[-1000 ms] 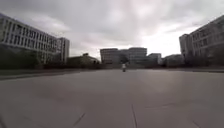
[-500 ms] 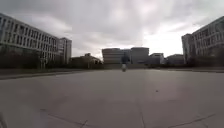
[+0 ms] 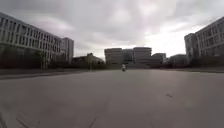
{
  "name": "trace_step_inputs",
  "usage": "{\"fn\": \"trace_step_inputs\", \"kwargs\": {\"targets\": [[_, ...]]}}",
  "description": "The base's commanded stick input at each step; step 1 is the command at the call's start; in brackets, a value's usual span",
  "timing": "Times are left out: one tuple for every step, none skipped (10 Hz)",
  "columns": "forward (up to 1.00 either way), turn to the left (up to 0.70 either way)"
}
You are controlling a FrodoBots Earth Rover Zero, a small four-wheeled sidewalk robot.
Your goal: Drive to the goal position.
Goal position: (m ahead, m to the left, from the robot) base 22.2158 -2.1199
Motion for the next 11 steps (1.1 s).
{"fn": "trace_step_inputs", "kwargs": {"targets": [[1.00,0.07],[1.00,0.07],[1.00,0.08],[1.00,0.07],[1.00,0.08],[1.00,0.08],[1.00,0.07],[1.00,0.08],[1.00,0.08],[1.00,0.08],[1.00,0.08]]}}
